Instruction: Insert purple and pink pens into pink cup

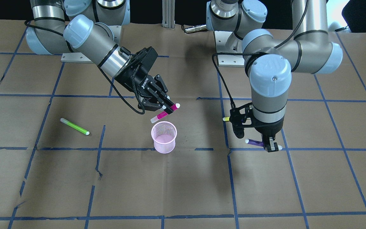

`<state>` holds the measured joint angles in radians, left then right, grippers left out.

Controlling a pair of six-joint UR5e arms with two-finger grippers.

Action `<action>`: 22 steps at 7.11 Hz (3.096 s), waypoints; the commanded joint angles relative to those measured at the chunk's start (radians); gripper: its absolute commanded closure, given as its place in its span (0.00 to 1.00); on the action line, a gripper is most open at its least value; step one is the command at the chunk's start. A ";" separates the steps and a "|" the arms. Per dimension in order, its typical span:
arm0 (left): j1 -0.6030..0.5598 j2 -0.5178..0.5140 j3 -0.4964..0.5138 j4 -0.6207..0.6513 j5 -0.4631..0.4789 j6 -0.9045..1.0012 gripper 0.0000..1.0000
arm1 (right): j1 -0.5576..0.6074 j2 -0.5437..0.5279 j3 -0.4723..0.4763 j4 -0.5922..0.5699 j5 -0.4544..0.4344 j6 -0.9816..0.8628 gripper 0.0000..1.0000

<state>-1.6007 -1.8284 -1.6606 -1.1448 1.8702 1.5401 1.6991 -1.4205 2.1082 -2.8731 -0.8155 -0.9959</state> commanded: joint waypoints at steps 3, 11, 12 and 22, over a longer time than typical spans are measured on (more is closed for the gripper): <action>0.007 0.161 0.009 -0.275 -0.193 -0.021 0.96 | 0.042 0.116 -0.010 -0.120 -0.005 0.011 0.95; 0.016 0.225 0.033 -0.357 -0.227 -0.046 0.96 | 0.045 0.229 -0.008 -0.176 -0.017 0.011 0.70; 0.016 0.227 0.033 -0.357 -0.229 -0.046 0.96 | 0.045 0.229 -0.008 -0.175 -0.019 0.014 0.56; 0.007 0.192 0.030 -0.348 -0.278 -0.070 0.95 | -0.085 -0.090 -0.568 1.254 -0.551 0.167 0.00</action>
<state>-1.5889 -1.6239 -1.6295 -1.4971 1.6081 1.4867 1.6583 -1.4981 1.6275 -1.7900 -1.2841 -0.8950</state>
